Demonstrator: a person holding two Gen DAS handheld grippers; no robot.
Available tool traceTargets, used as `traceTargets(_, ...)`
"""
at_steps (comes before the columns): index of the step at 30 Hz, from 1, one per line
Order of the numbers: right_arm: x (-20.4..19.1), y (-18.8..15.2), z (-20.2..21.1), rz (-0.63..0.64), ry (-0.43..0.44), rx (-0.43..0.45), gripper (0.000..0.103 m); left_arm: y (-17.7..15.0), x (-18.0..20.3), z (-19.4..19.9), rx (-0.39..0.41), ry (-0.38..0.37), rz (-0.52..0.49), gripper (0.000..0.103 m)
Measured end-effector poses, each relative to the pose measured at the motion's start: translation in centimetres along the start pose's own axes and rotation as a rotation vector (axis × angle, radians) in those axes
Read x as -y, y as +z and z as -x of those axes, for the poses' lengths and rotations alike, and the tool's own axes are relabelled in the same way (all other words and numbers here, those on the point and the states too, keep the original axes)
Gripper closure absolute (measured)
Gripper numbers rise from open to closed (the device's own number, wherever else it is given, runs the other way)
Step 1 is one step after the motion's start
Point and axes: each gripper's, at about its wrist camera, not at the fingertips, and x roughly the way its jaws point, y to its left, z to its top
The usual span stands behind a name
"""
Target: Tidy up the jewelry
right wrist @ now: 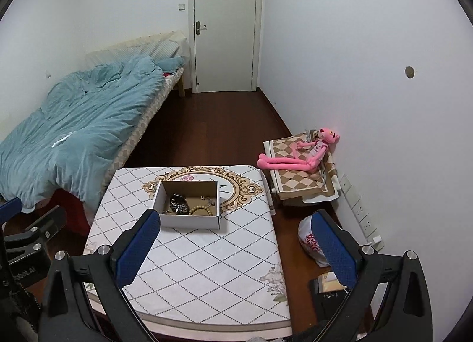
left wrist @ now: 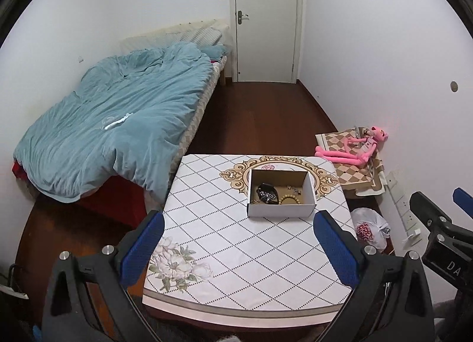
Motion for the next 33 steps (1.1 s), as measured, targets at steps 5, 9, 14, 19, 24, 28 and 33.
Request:
traceTargets(5,0.0,-0.1,0.6,0.0,0.015,-0.016,0.0,-0.1,0.4,-0.2,-0.017,-0.007,0.001,0.0)
traceTargets(9,-0.1,0.4,-0.1,-0.001,0.011,-0.024,0.0,0.4,0.8,-0.7,-0.035,-0.008,-0.002,0.0)
traceTargets(14,-0.3,1.5,-1.9,0.001,0.0,-0.042,0.0,1.6,0.9,-1.6,-0.033,-0.013,0.008,0.0)
traceTargets(19,-0.8,2.6,-4.3,0.007,-0.006,-0.071,0.0,2.4,0.8,-3.7,-0.054,0.003,0.015,0.0)
traceTargets(24,-1.3,3.2,-6.9,0.019,-0.013,-0.102,0.0,2.8,0.7,-6.1,-0.086,0.023,0.01,0.0)
traceTargets(28,-1.8,3.3,-8.8,0.029,-0.013,-0.131,0.0,3.0,0.6,-7.5,-0.109,0.027,0.006,0.0)
traceTargets(33,-1.8,3.2,-10.2,0.027,-0.011,-0.153,0.0,3.0,0.5,-8.3,-0.122,0.028,0.009,0.0)
